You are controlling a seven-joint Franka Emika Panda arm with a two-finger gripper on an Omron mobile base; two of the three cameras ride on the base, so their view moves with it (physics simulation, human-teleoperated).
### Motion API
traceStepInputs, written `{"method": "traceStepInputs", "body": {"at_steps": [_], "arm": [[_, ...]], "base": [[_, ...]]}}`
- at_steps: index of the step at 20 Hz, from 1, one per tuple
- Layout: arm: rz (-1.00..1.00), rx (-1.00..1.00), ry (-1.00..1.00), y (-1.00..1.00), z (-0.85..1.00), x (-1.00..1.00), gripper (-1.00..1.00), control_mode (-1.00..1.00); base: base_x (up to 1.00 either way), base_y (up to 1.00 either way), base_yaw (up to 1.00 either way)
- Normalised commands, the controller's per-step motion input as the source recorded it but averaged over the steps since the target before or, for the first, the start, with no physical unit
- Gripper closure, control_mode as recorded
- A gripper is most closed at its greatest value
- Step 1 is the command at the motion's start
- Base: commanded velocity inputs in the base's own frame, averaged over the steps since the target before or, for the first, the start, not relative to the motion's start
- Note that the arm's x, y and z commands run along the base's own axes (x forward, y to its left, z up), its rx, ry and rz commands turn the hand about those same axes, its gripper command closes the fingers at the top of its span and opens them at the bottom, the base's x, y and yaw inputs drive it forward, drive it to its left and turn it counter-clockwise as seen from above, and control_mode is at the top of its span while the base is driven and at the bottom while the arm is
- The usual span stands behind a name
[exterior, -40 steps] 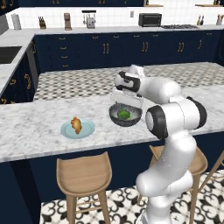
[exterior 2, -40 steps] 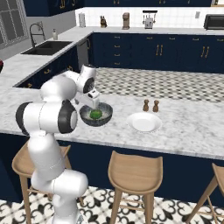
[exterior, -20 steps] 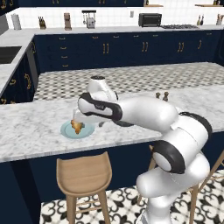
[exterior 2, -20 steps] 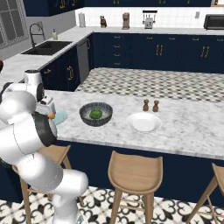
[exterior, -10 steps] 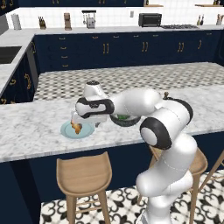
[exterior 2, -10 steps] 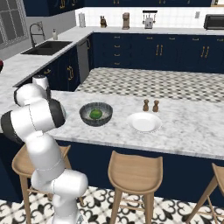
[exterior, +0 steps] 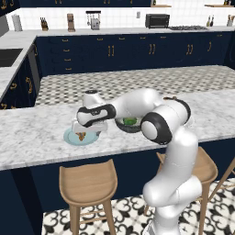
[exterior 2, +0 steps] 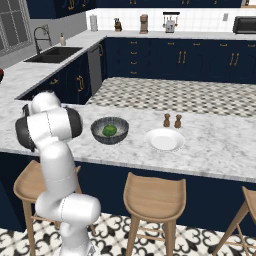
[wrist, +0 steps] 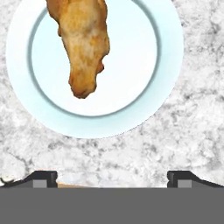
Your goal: Pick the chicken drumstick and broccoli from their plates and place them in the bowl. Then put the bowl in the fridge.
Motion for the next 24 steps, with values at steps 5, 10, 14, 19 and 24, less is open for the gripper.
{"method": "traceStepInputs", "body": {"at_steps": [5,10,14,19,24], "arm": [[0.0,0.0,0.0,0.3,-0.07,0.42,-1.0,-1.0],[0.0,0.0,0.05,0.24,-0.07,0.4,-1.0,-1.0],[-0.02,-0.04,0.11,0.01,-0.24,0.16,-1.0,-1.0],[-0.02,-0.02,0.07,0.0,-0.37,0.17,-1.0,-1.0],[0.0,0.0,0.01,0.01,-0.24,0.25,-1.0,-1.0]], "base": [[0.0,0.0,0.0],[0.0,0.0,0.0],[0.0,0.0,0.0],[0.0,0.0,0.0],[0.0,0.0,0.0]]}}
